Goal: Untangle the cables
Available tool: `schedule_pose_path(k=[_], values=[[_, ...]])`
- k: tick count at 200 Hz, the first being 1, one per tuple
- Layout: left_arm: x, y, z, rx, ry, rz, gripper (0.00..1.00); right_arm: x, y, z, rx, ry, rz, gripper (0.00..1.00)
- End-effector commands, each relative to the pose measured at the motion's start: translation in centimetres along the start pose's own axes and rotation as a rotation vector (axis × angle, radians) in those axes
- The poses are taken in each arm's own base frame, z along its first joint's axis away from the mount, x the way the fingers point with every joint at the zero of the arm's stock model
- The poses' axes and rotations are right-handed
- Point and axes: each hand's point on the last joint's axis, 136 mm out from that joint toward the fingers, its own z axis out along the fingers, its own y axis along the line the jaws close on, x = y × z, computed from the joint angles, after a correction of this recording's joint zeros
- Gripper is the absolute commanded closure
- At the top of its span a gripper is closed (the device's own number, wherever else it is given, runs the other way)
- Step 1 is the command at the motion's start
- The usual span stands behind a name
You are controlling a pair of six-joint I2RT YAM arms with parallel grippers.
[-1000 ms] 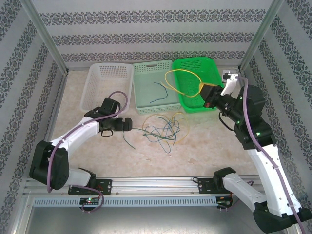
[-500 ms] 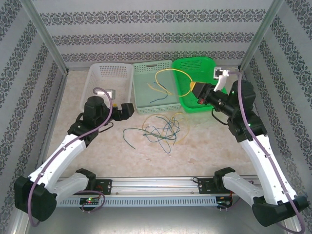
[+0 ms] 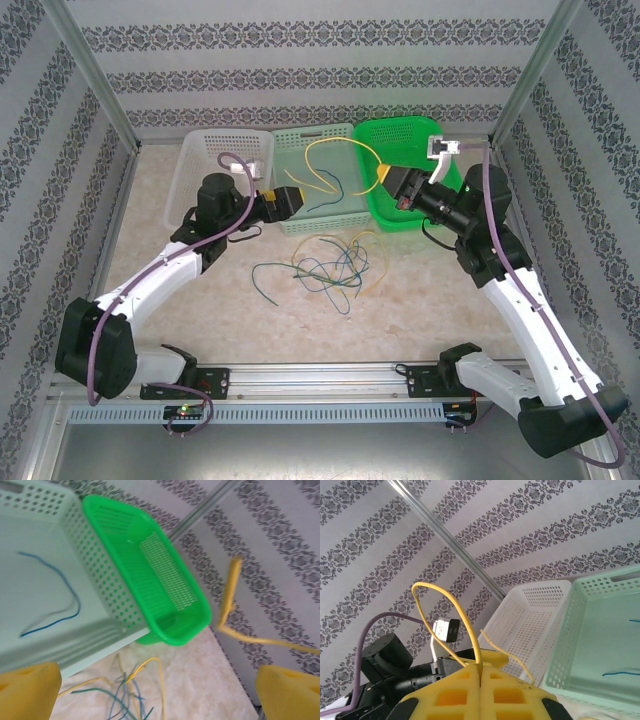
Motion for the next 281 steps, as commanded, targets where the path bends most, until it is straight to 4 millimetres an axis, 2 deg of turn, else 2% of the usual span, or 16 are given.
schedule_pose_path(k=[1, 18, 43, 58, 73, 109, 130, 147, 161, 190, 217, 258, 281], values=[[-2.2, -3.5, -0.2, 0.107, -0.071, 0.035, 0.0, -0.3, 1.0, 0.6, -0.048, -0.012, -0.008, 1.0], [-2.3, -3.8, -0.4, 0.109, -0.097, 0.034, 0.0, -0.2, 1.0, 0.9, -0.048, -0.006, -0.009, 1.0], [-2.5, -3.1, -0.2, 0.076, -0.11, 0.019, 0.0, -0.1, 1.5, 1.3, -0.07, 0.002, -0.01, 1.0], [-2.9, -2.7, 0.1, 0.058, -0.125, 0.008, 0.05, 0.2, 2.0, 1.4, -0.094, 0.017, -0.013, 1.0], [-3.5, -3.0, 0.4, 0.072, -0.141, -0.001, 0.21, 0.7, 2.0, 1.4, -0.096, 0.034, -0.009, 1.0], [-4.4, -2.2, 0.9, 0.034, -0.166, -0.032, 0.79, 2.2, 0.3, 0.7, -0.042, 0.059, -0.007, 1.0], [-4.7, -1.7, 0.6, 0.016, -0.181, -0.037, 0.96, 2.7, -0.3, 0.0, -0.025, 0.06, 0.001, 1.0], [-5.5, -0.7, -0.1, -0.02, -0.208, -0.044, 0.99, 3.8, -1.4, -0.4, 0.036, 0.111, -0.027, 1.0], [-6.4, 0.2, -1.3, -0.056, -0.235, -0.056, 1.0, 5.5, -3.1, -0.9, 0.117, 0.188, -0.07, 1.0], [-8.3, 2.6, -4.4, -0.149, -0.294, -0.074, 1.0, 8.9, -6.8, -2.5, 0.287, 0.364, -0.163, 1.0], [-9.5, 4.2, -6.9, -0.215, -0.343, -0.09, 1.0, 11.0, -9.8, -4.0, 0.43, 0.487, -0.259, 1.0], [-10.1, 5.2, -7.9, -0.248, -0.365, -0.124, 1.0, 14.3, -12.1, -4.7, 0.562, 0.738, -0.467, 1.0], [-10.4, 6.3, -8.8, -0.29, -0.386, -0.154, 1.0, 14.8, -14.4, -5.6, 0.713, 0.864, -0.607, 1.0]])
